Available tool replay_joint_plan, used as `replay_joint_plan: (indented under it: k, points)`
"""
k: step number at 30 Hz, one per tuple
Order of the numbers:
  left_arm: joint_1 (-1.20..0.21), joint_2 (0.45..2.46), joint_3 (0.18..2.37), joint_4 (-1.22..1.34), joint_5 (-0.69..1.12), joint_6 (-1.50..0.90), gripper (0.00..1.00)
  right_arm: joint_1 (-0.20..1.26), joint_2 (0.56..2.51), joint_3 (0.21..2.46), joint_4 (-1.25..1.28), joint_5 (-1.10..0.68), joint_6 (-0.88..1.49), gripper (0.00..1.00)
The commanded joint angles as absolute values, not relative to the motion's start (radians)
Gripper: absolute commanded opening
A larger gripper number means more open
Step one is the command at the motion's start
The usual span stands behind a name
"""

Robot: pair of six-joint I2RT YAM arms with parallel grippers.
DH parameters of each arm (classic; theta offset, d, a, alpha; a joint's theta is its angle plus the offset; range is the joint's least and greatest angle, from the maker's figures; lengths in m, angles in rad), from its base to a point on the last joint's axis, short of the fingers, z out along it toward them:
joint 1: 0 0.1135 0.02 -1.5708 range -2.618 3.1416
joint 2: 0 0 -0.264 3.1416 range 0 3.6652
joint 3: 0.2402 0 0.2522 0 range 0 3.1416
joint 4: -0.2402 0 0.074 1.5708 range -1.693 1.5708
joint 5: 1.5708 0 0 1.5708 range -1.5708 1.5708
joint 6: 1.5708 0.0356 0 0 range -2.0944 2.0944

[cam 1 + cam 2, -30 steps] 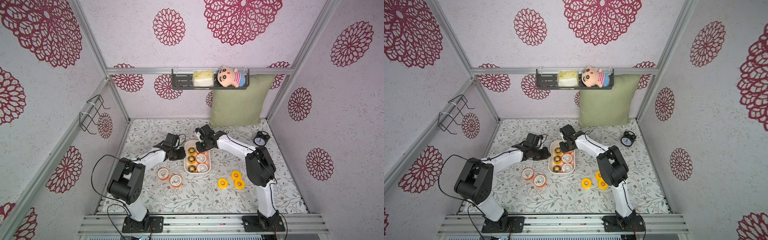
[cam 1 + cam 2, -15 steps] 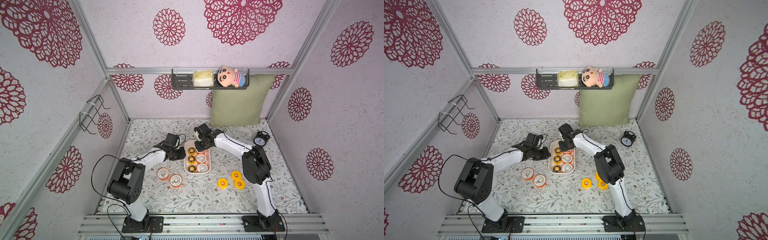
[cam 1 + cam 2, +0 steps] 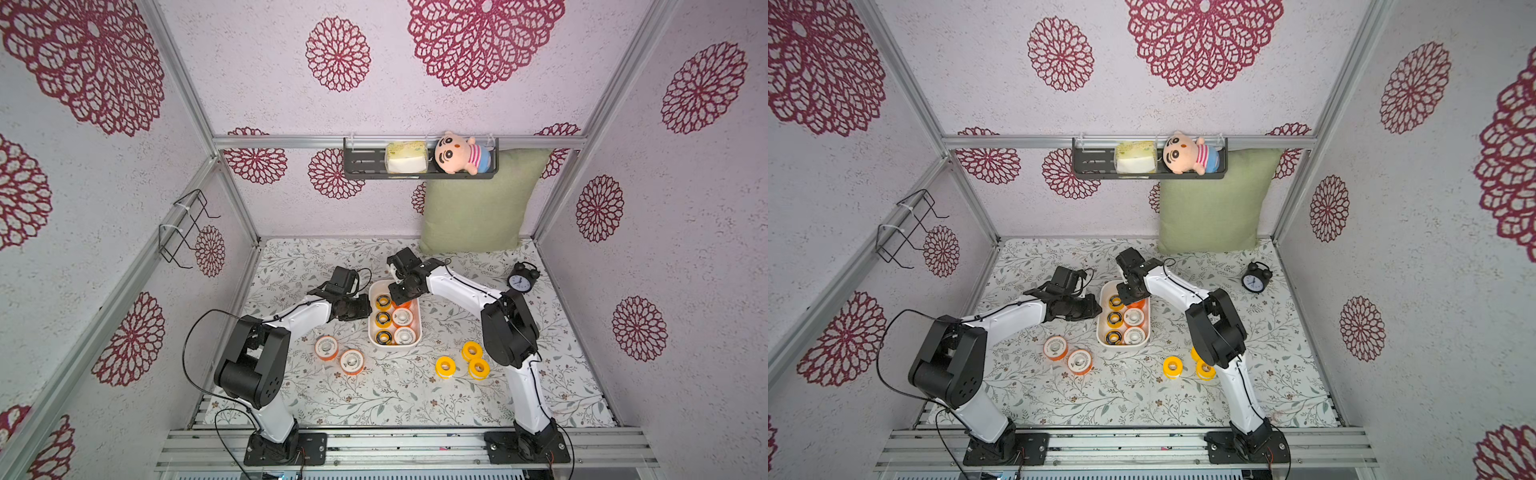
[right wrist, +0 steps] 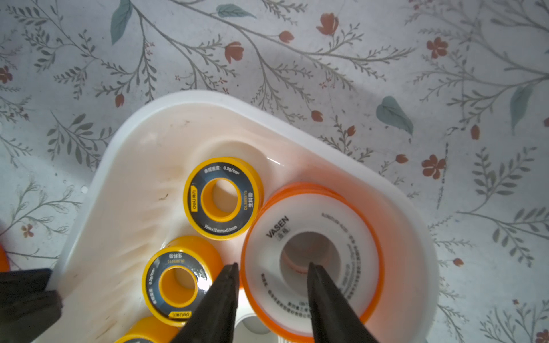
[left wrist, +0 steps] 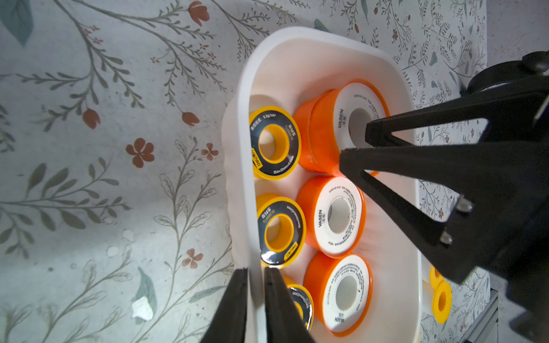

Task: Put the sealing tape into the storage box
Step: Place the sealing tape in the storage box.

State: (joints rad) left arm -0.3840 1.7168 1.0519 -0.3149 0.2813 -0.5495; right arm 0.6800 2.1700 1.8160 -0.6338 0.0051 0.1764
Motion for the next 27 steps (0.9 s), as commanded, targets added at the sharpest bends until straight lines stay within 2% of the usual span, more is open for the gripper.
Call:
replay_joint_plan:
  k: [1,6,15,27]
  points:
    - [-0.39,1.707,1.071,-0.324,0.294,-0.532,0.18,0.686,2.146,1.844,-0.639,0.022,0.174,0.45]
    - [-0.39,1.679,1.079,-0.334,0.295,-0.533,0.27,0.684,2.062,1.787,-0.567,0.008,0.183,0.48]
    - [-0.388,1.575,1.094,-0.378,0.269,-0.534,0.45,0.632,1.819,1.523,-0.314,-0.097,0.256,0.51]
    - [-0.388,1.413,1.046,-0.478,0.159,-0.528,0.48,0.526,1.624,1.224,-0.176,-0.196,0.305,0.51]
